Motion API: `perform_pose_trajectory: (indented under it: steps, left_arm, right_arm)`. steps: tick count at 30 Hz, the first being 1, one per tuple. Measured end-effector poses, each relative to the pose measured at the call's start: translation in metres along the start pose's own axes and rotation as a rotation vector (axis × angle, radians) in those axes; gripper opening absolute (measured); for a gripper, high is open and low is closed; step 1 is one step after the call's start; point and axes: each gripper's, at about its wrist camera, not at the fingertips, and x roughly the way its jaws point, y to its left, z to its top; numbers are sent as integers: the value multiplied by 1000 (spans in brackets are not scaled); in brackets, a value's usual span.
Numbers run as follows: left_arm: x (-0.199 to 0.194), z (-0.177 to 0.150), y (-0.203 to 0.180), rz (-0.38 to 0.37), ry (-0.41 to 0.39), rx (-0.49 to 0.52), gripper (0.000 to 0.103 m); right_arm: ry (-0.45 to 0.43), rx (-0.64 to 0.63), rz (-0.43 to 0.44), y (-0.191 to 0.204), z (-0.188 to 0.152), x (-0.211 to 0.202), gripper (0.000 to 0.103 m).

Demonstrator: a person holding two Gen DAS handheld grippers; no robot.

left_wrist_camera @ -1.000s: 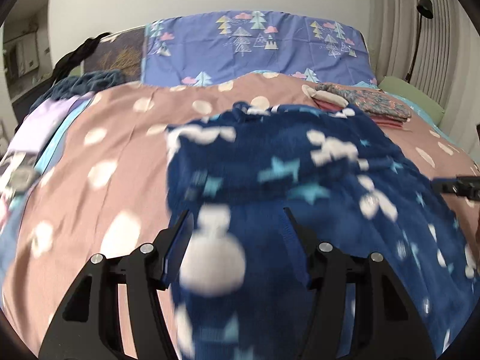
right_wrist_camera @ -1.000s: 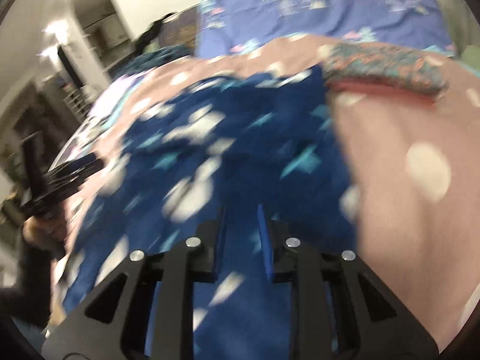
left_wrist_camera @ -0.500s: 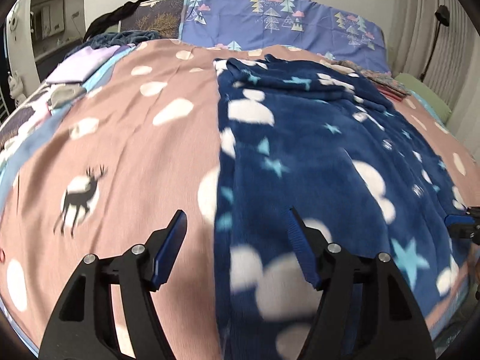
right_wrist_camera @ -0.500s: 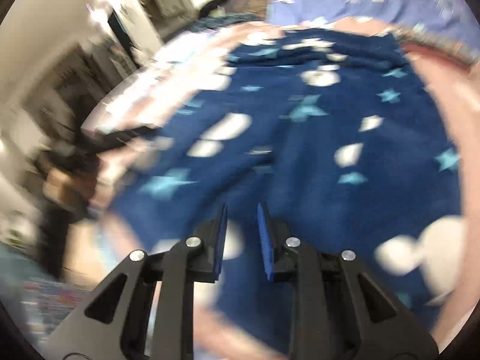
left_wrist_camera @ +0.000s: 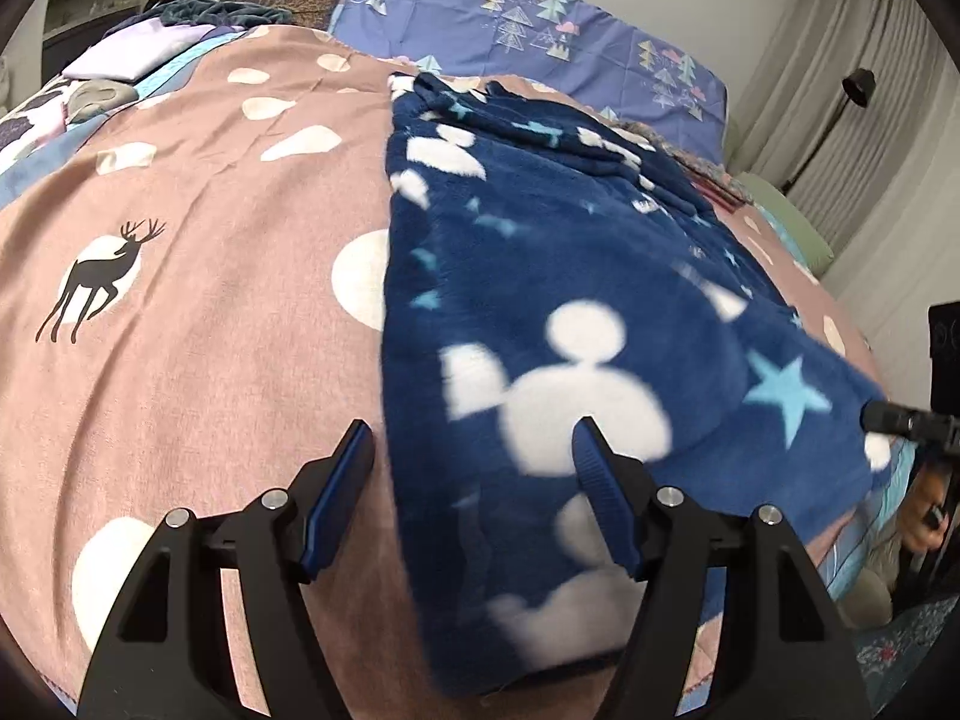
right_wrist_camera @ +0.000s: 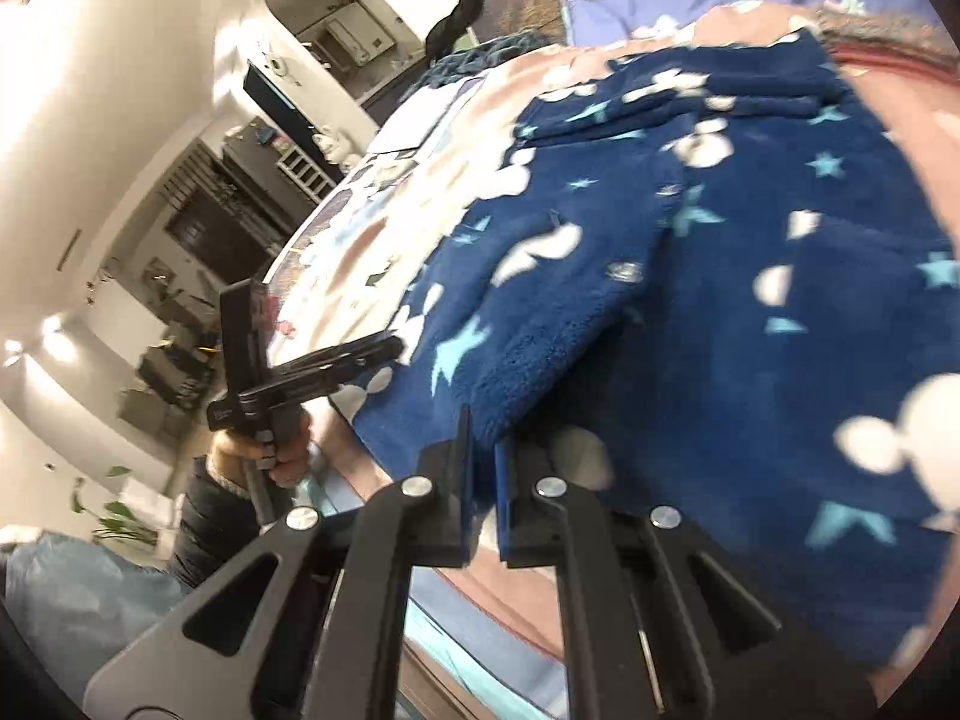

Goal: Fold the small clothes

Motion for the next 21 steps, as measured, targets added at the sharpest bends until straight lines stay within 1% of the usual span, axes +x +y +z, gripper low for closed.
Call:
perform_pose_trajectory:
  steps: [1, 2, 3, 4, 5, 6, 8, 9, 10, 11, 12, 13, 14, 15, 16, 17, 18, 19, 20, 21]
  left_arm:
    - [1, -2, -2, 2, 1, 10, 69]
    - [2, -4, -4, 7, -1, 17, 69]
    - [2, -5, -5, 13, -3, 23, 69]
    - [2, -7, -6, 18, -5, 26, 69]
    - [2, -9, -6, 18, -4, 26, 68]
    - [0, -11, -7, 16, -2, 28, 64]
    - [-5, -14, -9, -5, 2, 52, 35]
    - [-7, -15, -10, -12, 5, 56, 28]
    - [-11, -16, -11, -23, 5, 58, 17]
    - [-13, -16, -11, -21, -2, 60, 16]
    - [-16, -16, -13, -12, -12, 64, 16]
    - [-18, -15, -14, -10, -21, 64, 16]
    - [-20, -14, -14, -16, -29, 55, 16]
    - [-19, -13, -12, -22, -28, 50, 16]
    - [-17, -13, -10, -23, -19, 44, 19]
    - [-11, -14, -8, -12, 8, 30, 33]
    - [-5, -17, -4, -10, 25, 14, 38]
    - [-4, -18, -3, -29, 16, 2, 44]
    - [-4, -18, -4, -54, 11, -2, 55]
    - [-2, -17, -6, -65, 16, 3, 58]
  right_arm:
    - [15, 5, -23, -3, -3, 6, 6]
    - [37, 14, -50, -7, -5, 12, 12]
    - [62, 30, -69, -12, -11, 17, 14]
    - [63, 40, -65, -16, -12, 16, 17]
    - [40, 46, -56, -20, -14, 8, 21]
    - [-20, 46, -73, -24, -16, -12, 21]
    - [-124, 63, -149, -37, -13, -41, 36]
    - [-184, 106, -220, -52, -14, -60, 39]
    - [-211, 150, -268, -65, -15, -73, 42]
    - [-224, 211, -311, -81, -18, -83, 43]
    - [-219, 305, -339, -104, -24, -89, 43]
    - [-191, 386, -314, -123, -31, -87, 43]
    - [-166, 423, -282, -133, -35, -83, 44]
    - [-124, 467, -205, -143, -42, -70, 46]
    - [-142, 453, -171, -142, -45, -65, 49]
    - [-156, 421, -166, -135, -44, -61, 57]
    - [-152, 376, -138, -128, -39, -55, 63]
    - [-146, 349, -89, -123, -35, -48, 65]
    - [-126, 333, -34, -122, -30, -39, 67]
    - [-97, 314, -5, -123, -23, -25, 67]
